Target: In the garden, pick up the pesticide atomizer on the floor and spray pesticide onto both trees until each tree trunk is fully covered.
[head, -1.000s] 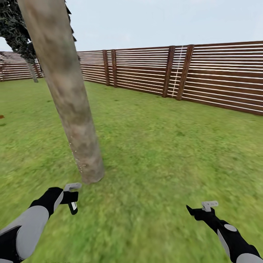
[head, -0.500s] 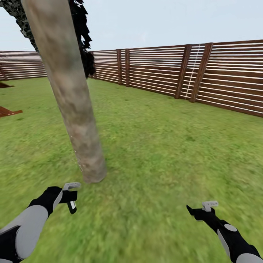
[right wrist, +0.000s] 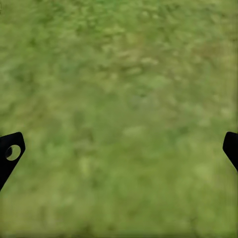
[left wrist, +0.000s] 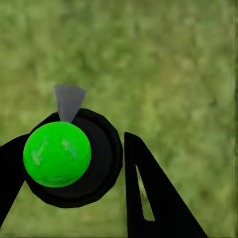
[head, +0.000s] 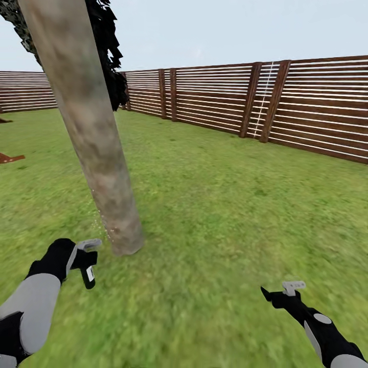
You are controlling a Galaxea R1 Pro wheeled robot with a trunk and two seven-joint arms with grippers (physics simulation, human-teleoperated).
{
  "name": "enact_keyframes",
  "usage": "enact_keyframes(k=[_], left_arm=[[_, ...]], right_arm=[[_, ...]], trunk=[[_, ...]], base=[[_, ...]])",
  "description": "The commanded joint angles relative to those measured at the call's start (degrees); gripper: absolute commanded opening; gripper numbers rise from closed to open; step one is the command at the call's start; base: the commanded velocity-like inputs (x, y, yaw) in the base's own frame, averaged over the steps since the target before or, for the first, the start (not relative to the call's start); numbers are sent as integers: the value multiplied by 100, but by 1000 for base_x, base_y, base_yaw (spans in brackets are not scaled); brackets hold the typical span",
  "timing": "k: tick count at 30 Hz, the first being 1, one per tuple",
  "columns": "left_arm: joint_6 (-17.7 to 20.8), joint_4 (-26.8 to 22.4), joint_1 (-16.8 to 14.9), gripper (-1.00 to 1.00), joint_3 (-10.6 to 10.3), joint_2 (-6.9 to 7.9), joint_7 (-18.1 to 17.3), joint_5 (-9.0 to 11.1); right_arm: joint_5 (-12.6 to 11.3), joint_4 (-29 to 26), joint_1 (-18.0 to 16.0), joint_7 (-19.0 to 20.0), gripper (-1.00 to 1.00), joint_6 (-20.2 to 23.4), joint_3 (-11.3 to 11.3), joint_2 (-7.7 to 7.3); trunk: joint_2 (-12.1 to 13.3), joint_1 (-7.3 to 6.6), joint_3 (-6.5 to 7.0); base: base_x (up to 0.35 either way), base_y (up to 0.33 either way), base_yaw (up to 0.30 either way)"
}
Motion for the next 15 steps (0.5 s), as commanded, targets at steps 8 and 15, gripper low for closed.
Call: enact_keyframes(k=[8, 15], left_arm=[[809, -123, -865, -100, -287, -10, -108, 10], [291, -116, -110, -100, -773, -4, -1274, -2]], right_arm=[[0, 2, 0, 0, 100, 0, -1, 0], [0, -1, 0, 0, 100, 0, -2, 0]], trunk=[[0, 0, -1], [0, 0, -1]], base=[[-1, 0, 0], [0, 0, 0]])
